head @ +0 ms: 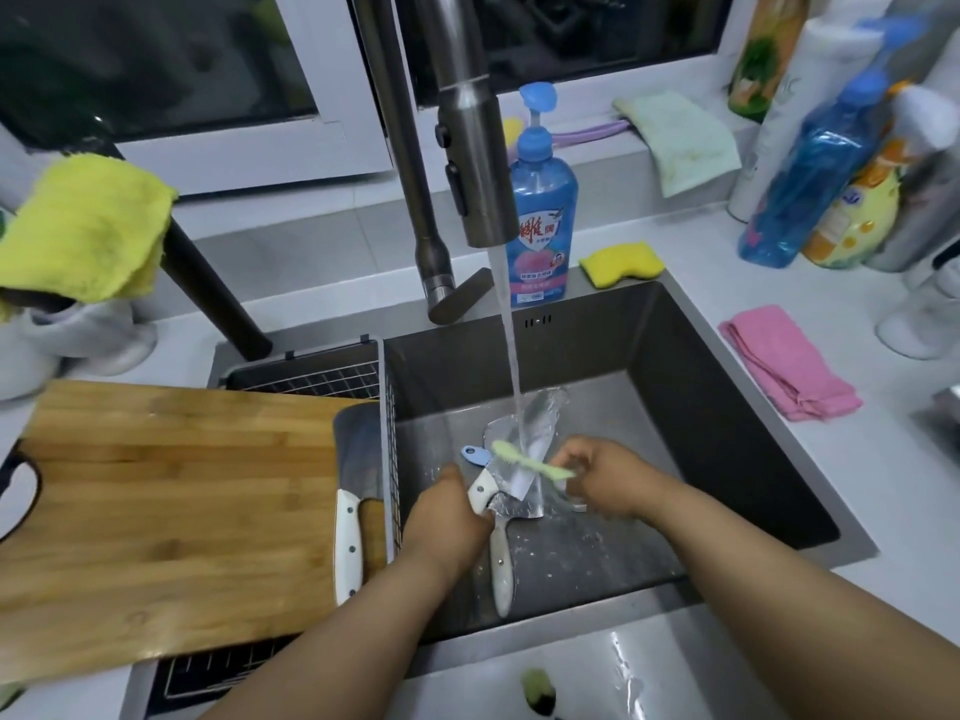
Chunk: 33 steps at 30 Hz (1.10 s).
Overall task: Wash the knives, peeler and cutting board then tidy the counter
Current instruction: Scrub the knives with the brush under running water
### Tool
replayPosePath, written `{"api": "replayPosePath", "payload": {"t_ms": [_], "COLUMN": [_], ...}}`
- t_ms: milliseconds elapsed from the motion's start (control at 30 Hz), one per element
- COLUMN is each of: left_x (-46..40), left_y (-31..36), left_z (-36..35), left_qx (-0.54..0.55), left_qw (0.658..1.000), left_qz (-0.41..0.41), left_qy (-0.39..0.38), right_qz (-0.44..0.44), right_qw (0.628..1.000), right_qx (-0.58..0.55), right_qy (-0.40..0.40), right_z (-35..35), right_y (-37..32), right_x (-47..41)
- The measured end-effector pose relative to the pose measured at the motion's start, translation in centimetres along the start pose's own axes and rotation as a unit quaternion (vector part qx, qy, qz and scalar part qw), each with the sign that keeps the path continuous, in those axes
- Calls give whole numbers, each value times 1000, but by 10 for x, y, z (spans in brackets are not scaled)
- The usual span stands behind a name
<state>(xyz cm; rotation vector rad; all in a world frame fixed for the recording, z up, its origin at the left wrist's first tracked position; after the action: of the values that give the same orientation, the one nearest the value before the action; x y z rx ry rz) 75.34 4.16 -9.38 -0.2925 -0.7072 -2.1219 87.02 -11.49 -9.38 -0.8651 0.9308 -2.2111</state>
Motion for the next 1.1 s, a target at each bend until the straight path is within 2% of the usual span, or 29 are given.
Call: {"api": "replayPosePath", "payload": {"t_ms": [33, 67, 167, 200, 233, 333, 367, 433, 500, 533, 667, 733, 833, 867, 1000, 1033, 1100], "left_x": [0, 0, 1, 2, 2, 3, 4, 4, 6, 7, 7, 7, 8, 8, 8, 7, 6], "left_y": [0, 1, 5, 6, 8, 9, 10, 11, 13, 14, 12, 12, 14, 15, 14, 13, 11], "left_z": [0, 1, 3, 4, 5, 7, 8, 12, 14, 15, 17, 19, 22, 23, 23, 23, 23], "left_qx": [0, 3, 8, 6, 3, -3, -1, 0, -7, -9, -8, -3, -3, -4, 10, 14, 15], "left_qw": [1000, 1000, 1000, 1000, 1000, 1000, 1000, 1000, 1000, 999, 999, 999, 999, 999, 999, 999, 1000], "left_qz": [-1, -1, -5, -8, -10, -11, -11, -14, -22, -25, -25, -24, -31, -33, -23, -17, -6], "left_qy": [1, 1, 3, 4, 3, 7, 10, 16, 21, 22, 23, 27, 31, 30, 27, 27, 25], "right_qz": [1, 0, -19, -22, -21, -18, -19, -29, -49, -51, -46, -45, -50, -51, -37, -33, -39], "right_qw": [999, 1000, 991, 986, 987, 1000, 999, 997, 989, 987, 998, 998, 986, 987, 998, 998, 996], "right_qx": [-24, -17, 83, 105, 102, -14, -35, -18, 56, 70, -26, -20, 85, 73, -56, -54, 6], "right_qy": [-28, -23, 106, 128, 119, 9, 2, 64, 131, 138, 25, 44, 135, 131, 6, 12, 80], "right_z": [-7, -6, 32, 40, 40, 9, 4, 19, 42, 46, 16, 20, 50, 49, 10, 10, 29], "right_y": [-1, -1, 6, 5, 6, 1, 0, 5, 9, 10, 4, 4, 5, 7, 1, 2, 9], "right_x": [1, 0, -6, -5, -4, -2, -1, -5, -4, -4, -6, -8, -7, -7, -5, -6, -8]}}
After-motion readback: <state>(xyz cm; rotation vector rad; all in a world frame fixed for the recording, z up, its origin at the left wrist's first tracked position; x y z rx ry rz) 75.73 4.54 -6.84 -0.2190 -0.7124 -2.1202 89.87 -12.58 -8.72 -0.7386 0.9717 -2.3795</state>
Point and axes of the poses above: each hand's wrist, its own x-axis away from the middle knuckle, its own z-axis out of the back of the hand, y = z × x, the point moved 8 cm from there along -x, towards the middle knuckle, and after that the axes turned 13 degrees about z, right-handed, at the moved point
